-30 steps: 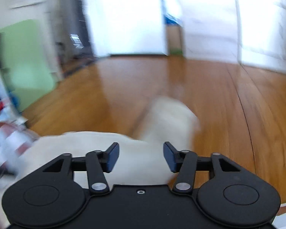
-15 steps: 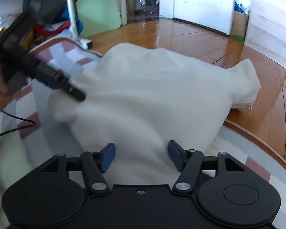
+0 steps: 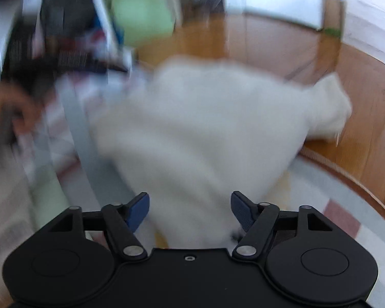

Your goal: Fold clothes

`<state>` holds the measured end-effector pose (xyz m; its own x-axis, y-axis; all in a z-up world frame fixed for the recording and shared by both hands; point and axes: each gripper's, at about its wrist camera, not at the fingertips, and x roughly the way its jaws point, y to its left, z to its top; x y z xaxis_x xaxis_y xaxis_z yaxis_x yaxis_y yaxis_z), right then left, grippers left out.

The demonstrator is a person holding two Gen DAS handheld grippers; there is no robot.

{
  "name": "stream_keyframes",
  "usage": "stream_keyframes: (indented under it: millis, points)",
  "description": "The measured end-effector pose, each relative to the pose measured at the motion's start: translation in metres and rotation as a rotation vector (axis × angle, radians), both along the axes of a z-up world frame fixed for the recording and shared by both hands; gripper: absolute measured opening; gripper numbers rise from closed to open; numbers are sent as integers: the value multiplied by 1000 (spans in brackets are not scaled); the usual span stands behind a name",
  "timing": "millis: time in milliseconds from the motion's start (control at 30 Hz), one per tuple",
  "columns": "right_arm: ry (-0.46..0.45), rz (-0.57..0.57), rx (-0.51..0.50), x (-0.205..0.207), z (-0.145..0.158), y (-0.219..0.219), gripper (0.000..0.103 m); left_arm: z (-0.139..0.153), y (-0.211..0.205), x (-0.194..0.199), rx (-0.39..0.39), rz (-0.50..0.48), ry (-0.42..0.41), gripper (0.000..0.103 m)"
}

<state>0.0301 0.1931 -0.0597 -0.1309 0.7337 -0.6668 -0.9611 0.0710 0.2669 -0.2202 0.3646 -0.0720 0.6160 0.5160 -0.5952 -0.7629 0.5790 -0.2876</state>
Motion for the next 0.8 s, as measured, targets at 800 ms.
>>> stream_keyframes:
  millis: [800]
  points:
    - [664, -439, -152, 128, -96, 78, 96, -108, 55, 10, -529, 21, -10, 102]
